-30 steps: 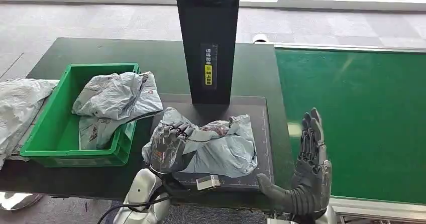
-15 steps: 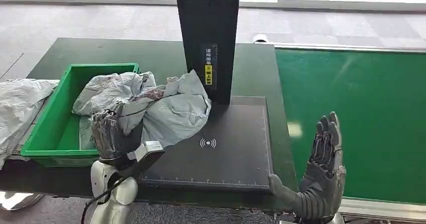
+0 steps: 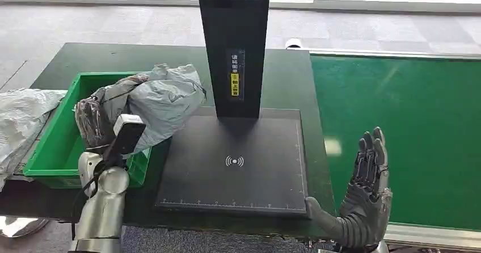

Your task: Moved the parcel from conveyor to table for the left to box.

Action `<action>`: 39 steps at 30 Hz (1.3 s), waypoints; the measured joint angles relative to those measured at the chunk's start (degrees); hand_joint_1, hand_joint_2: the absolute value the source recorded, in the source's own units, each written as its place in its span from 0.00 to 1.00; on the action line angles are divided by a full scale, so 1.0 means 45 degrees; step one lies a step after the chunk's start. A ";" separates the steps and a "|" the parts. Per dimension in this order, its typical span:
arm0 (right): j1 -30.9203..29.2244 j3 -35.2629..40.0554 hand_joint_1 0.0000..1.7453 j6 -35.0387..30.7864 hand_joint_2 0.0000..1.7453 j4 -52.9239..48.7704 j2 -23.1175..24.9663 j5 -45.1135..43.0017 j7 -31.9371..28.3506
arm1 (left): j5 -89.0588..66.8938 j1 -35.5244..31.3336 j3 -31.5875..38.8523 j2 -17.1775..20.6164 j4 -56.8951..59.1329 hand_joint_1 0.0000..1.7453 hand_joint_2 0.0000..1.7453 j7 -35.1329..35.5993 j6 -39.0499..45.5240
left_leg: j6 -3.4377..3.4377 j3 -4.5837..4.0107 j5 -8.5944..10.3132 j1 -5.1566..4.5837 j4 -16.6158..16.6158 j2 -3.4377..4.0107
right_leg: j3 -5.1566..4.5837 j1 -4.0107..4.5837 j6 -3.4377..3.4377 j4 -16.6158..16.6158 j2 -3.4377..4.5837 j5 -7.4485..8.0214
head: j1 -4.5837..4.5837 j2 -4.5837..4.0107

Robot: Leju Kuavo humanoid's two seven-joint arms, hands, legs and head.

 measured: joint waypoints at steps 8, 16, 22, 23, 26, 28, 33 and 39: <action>-0.0185 0.0000 0.00 0.0087 1.00 0.0306 -0.0107 -0.0136 0.0000 | -0.0136 -0.2952 0.2037 0.1144 0.3543 1.00 1.00 0.0647 -0.0029 | -0.0011 -0.0006 0.0015 0.0023 0.0000 0.0002 | -0.0008 0.0019 -0.0026 0.0008 0.0006 0.0017 | 0.0000 0.0000; -0.0264 0.0000 0.00 0.0083 1.00 0.0510 -0.0151 -0.0209 0.0000 | -0.0126 -0.3862 0.2601 0.1563 0.4852 1.00 1.00 0.0686 -0.0034 | -0.0010 -0.0018 0.0011 0.0022 0.0001 -0.0001 | -0.0015 0.0016 -0.0026 0.0001 0.0002 0.0015 | 0.0000 0.0000; -0.0392 0.0000 0.00 0.0170 1.00 0.0656 -0.0185 -0.0384 0.0000 | -0.0656 -0.4341 0.2844 0.1806 0.5284 1.00 1.00 0.1182 0.0175 | -0.0011 -0.0024 0.0012 0.0021 0.0001 0.0000 | -0.0023 0.0021 -0.0027 0.0000 0.0004 0.0017 | 0.0005 0.0000; -0.0415 0.0000 0.00 0.0223 1.00 0.0714 -0.0199 -0.0485 0.0000 | -0.0906 -0.4514 0.2921 0.1892 0.5385 1.00 1.00 0.1413 0.0165 | -0.0011 -0.0024 0.0012 0.0021 0.0001 0.0000 | -0.0022 0.0023 -0.0027 0.0000 0.0004 0.0017 | 0.0000 0.0000; -0.0481 0.0000 0.00 0.0350 1.00 0.0836 -0.0204 -0.0544 0.0000 | -0.1370 -0.4946 0.3155 0.2112 0.5746 1.00 1.00 0.1769 0.0194 | -0.0012 -0.0022 0.0013 0.0021 0.0001 -0.0001 | -0.0019 0.0023 -0.0029 0.0004 0.0004 0.0018 | 0.0000 -0.0005; -0.0505 0.0000 0.00 0.0437 1.00 0.0903 -0.0204 -0.0486 0.0000 | -0.1384 -0.5077 0.3398 0.2232 0.6076 1.00 1.00 0.1769 0.0291 | -0.0012 -0.0021 0.0013 0.0022 0.0001 0.0000 | -0.0023 0.0024 -0.0030 0.0007 0.0005 0.0018 | 0.0000 0.0000; -0.0497 0.0000 0.00 0.0700 1.00 0.0952 -0.0199 -0.0209 0.0000 | -0.1404 -0.4890 0.3718 0.2311 0.6943 0.00 0.00 0.1111 0.0232 | -0.0011 -0.0023 0.0011 0.0021 0.0000 -0.0004 | -0.0021 0.0018 -0.0029 0.0001 0.0001 0.0014 | 0.0000 0.0000; -0.0441 0.0000 0.00 0.0466 1.00 0.1122 -0.0190 0.0029 0.0000 | 0.0741 -0.3526 0.3990 0.1737 0.7727 0.00 0.00 -0.0898 0.0189 | -0.0001 -0.0020 0.0002 0.0016 0.0000 -0.0002 | -0.0020 -0.0011 -0.0020 -0.0008 0.0002 0.0009 | 0.0000 0.0000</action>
